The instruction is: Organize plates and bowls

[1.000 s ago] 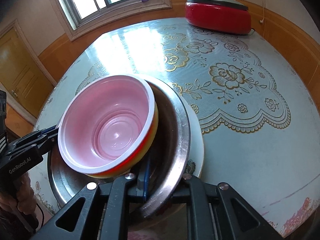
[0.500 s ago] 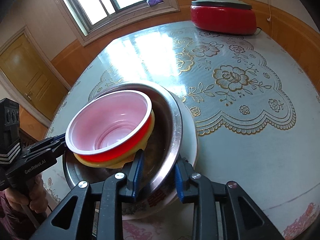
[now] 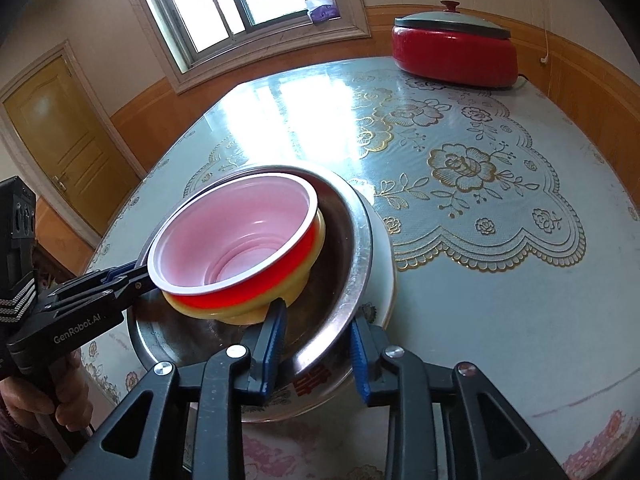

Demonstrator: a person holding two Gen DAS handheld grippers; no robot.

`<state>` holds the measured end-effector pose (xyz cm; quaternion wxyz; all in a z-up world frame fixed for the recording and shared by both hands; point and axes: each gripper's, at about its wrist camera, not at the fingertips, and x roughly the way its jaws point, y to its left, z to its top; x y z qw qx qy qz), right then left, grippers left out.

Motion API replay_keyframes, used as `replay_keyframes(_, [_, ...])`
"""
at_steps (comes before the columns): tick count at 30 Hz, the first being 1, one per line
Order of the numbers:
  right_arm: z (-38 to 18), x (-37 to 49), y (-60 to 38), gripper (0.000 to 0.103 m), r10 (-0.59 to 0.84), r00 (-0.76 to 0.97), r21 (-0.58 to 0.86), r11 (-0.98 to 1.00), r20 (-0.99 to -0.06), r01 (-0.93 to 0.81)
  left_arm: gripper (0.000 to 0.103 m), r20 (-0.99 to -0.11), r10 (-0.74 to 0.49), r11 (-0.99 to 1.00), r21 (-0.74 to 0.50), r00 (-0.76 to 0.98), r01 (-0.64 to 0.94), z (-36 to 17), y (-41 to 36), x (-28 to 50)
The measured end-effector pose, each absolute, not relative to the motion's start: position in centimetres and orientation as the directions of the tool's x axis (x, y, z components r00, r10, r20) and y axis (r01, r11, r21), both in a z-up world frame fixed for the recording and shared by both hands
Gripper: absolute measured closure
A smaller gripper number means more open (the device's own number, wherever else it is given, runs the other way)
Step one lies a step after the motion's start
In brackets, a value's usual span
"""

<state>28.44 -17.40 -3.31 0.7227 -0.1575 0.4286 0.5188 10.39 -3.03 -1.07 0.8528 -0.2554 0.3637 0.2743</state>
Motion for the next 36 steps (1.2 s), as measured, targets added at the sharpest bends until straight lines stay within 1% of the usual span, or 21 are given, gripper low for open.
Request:
replay_keyframes(2, [-3.3,28.2,-17.6,0.072,0.613,0.101,0.215,0.42,-0.783,-0.882,0.079,-0.758,0.289,0.727,-0.223,0.584,-0.649,-1.1,-3.2,10.4])
replay_keyframes(6, [-2.9,27.5,-17.7,0.071,0.605,0.148,0.171,0.437,-0.782,-0.883,0.079,-0.754,0.27,0.739,-0.235,0.598,-0.631,-1.1,-3.2,10.4])
replay_keyframes(10, [-3.1,26.8,-17.8,0.071,0.602,0.174,0.175,0.476,-0.779,-0.862,0.076,-0.748,0.215,0.77,-0.266,0.628,-0.58,-1.4,-3.0,10.2])
replay_keyframes(15, [-2.9,25.5,-18.0,0.072,0.578,0.244,0.146,0.545,-0.779,-0.825,0.073,-0.744,0.154,0.814,-0.277,0.65,-0.511,-1.4,-2.9,10.2])
replay_keyframes(22, [-2.9,24.2,-18.0,0.072,0.538,0.292,0.158,0.641,-0.791,-0.751,0.07,-0.734,0.073,0.854,-0.304,0.675,-0.423,-1.4,-2.3,9.8])
replay_keyframes(25, [-2.9,23.8,-18.1,0.072,0.535,0.296,0.189,0.675,-0.791,-0.714,0.069,-0.726,0.054,0.868,-0.305,0.685,-0.392,-1.2,-2.0,9.6])
replay_keyframes(27, [-2.9,23.5,-18.2,0.072,0.536,0.299,0.209,0.692,-0.789,-0.691,0.068,-0.72,0.043,0.876,-0.306,0.693,-0.372,-1.0,-1.8,9.3])
replay_keyframes(29, [-2.8,23.0,-18.3,0.072,0.537,0.308,0.222,0.708,-0.785,-0.67,0.062,-0.716,0.04,0.884,-0.3,0.697,-0.358,-1.0,-1.5,9.1])
replay_keyframes(31, [-2.9,22.7,-18.5,0.072,0.545,0.305,0.246,0.718,-0.781,-0.651,0.06,-0.708,0.024,0.891,-0.305,0.706,-0.336,-0.9,-1.2,8.8])
replay_keyframes(33, [-3.0,22.6,-18.5,0.072,0.543,0.309,0.26,0.732,-0.781,-0.629,0.059,-0.703,0.012,0.896,-0.308,0.711,-0.32,-0.8,-1.0,8.6])
replay_keyframes(36, [-2.8,21.8,-18.5,0.07,0.533,0.342,0.244,0.75,-0.773,-0.615,0.058,-0.696,-0.01,0.898,-0.323,0.718,-0.3,-0.7,-0.7,8.1])
